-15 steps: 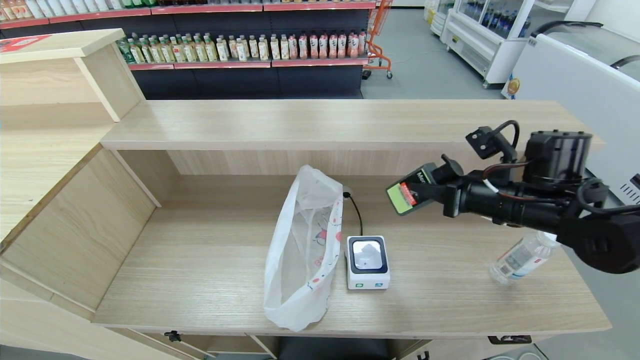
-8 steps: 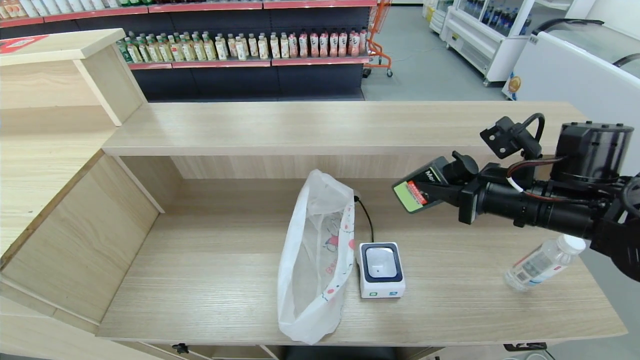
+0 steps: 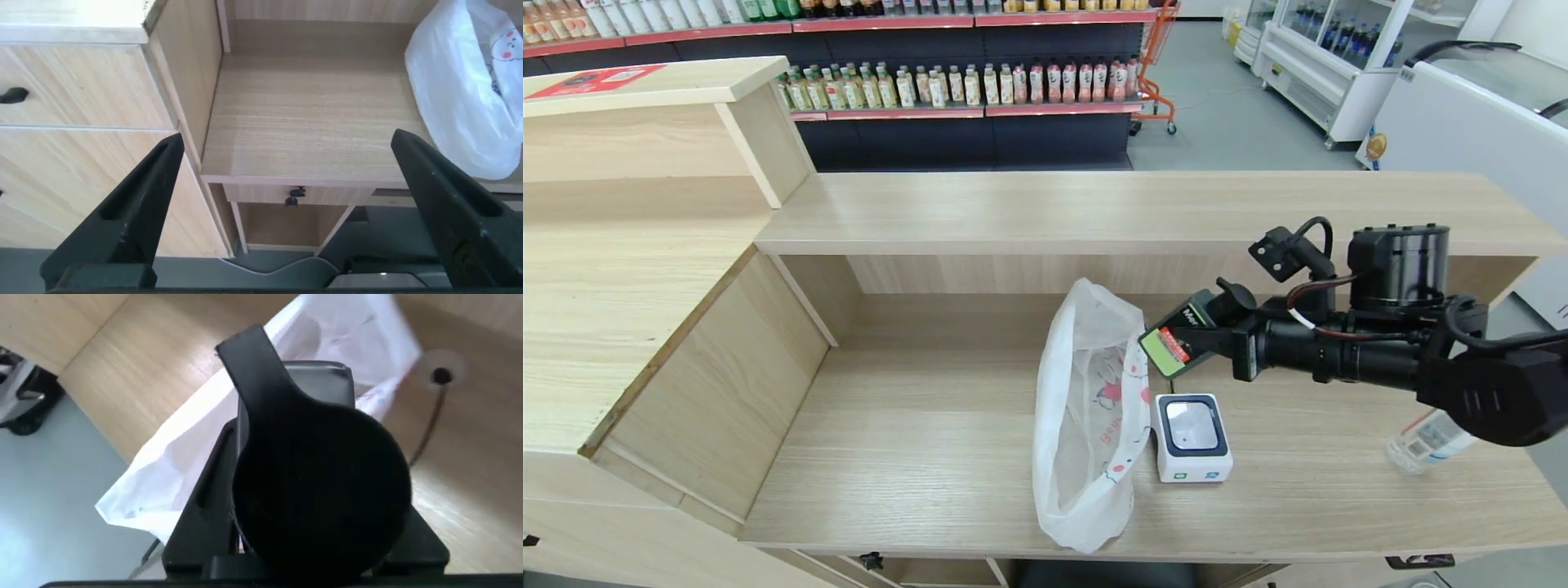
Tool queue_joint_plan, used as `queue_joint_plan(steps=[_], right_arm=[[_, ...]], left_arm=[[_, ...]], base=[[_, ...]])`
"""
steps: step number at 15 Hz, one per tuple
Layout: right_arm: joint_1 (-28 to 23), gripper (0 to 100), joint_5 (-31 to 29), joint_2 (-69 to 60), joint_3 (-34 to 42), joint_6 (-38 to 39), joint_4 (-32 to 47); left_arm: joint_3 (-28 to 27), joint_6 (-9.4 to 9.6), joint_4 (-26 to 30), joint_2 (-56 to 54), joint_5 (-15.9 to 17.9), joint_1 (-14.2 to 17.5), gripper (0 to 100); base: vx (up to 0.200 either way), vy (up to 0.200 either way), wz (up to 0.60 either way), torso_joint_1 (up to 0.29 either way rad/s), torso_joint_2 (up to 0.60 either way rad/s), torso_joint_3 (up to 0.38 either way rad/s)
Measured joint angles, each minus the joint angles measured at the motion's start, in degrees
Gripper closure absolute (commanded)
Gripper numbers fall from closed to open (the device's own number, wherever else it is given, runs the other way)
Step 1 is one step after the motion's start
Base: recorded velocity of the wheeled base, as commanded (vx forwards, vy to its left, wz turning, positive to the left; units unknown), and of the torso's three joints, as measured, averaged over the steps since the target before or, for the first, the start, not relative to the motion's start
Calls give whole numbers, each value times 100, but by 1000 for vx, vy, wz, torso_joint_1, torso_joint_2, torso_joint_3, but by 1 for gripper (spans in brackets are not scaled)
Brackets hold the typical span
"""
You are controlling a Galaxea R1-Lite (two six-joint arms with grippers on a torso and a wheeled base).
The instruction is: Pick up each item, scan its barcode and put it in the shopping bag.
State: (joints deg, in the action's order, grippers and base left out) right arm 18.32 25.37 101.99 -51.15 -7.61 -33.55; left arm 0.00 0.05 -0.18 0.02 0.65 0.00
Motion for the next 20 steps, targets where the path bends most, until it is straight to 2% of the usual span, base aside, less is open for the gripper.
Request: queue_joint_plan(steps=[4, 9, 15, 20], right_arm=[[339, 100, 9, 603, -80, 763, -46], [533, 100, 9, 1253, -30, 827, -661], [686, 100, -5, 2183, -229, 499, -1454], [844, 100, -9, 2720, -485, -369, -1730]], left_arm=[[0, -5, 5, 0, -2, -16, 0], [0, -5, 2, 0, -2, -16, 0], [0, -5, 2, 0, -5, -18, 0], [0, -5, 2, 0, -2, -18, 0]], base=[[0, 0, 0, 0, 0, 0], [0, 0, 0, 0, 0, 0], [0, 0, 0, 0, 0, 0], [0, 0, 0, 0, 0, 0]])
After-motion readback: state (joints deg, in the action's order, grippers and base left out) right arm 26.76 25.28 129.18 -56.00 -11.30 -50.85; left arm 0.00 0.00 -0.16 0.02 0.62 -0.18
